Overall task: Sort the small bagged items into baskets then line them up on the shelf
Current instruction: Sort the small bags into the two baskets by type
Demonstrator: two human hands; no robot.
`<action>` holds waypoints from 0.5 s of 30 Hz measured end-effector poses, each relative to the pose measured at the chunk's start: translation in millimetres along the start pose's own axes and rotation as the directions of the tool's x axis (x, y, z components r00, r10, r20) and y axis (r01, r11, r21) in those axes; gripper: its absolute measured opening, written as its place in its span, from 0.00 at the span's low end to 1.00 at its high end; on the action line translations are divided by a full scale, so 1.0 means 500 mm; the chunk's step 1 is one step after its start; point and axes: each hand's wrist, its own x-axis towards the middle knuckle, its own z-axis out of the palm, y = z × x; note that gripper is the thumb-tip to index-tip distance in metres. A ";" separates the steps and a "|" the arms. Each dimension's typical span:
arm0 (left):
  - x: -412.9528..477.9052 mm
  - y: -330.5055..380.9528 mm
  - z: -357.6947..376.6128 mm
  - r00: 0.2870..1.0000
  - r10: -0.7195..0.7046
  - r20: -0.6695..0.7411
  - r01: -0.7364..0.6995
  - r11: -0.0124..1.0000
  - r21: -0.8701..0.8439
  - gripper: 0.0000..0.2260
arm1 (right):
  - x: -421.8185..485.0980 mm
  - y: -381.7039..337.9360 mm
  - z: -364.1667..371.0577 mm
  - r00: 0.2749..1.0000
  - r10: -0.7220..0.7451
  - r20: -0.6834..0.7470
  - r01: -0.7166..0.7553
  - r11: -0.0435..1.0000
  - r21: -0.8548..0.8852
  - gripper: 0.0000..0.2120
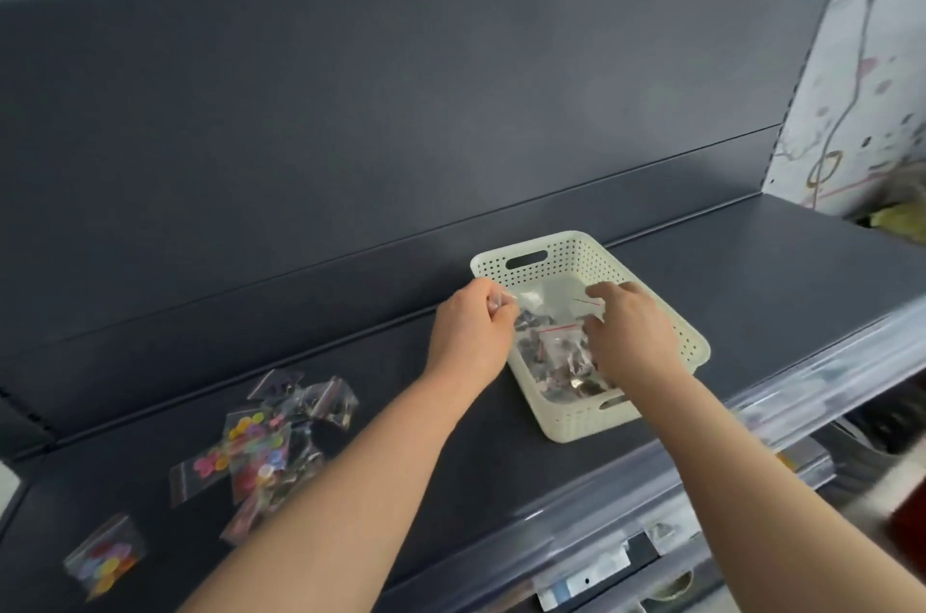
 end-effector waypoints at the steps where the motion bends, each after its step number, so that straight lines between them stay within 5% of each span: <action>1: 0.012 0.007 0.013 1.000 -0.001 -0.001 0.001 1.000 -0.005 0.05 | 0.000 0.005 -0.003 1.000 -0.016 -0.009 0.016 1.000 0.000 0.17; 7: 0.019 -0.004 0.029 0.997 -0.061 0.038 0.061 0.998 0.016 0.11 | -0.024 -0.020 -0.005 0.978 -0.198 -0.063 0.193 0.978 -0.085 0.15; 15: -0.064 -0.163 -0.103 0.959 -0.259 -0.113 0.277 0.941 0.193 0.07 | -0.071 -0.157 0.073 0.875 -0.485 0.001 0.485 0.875 -0.003 0.12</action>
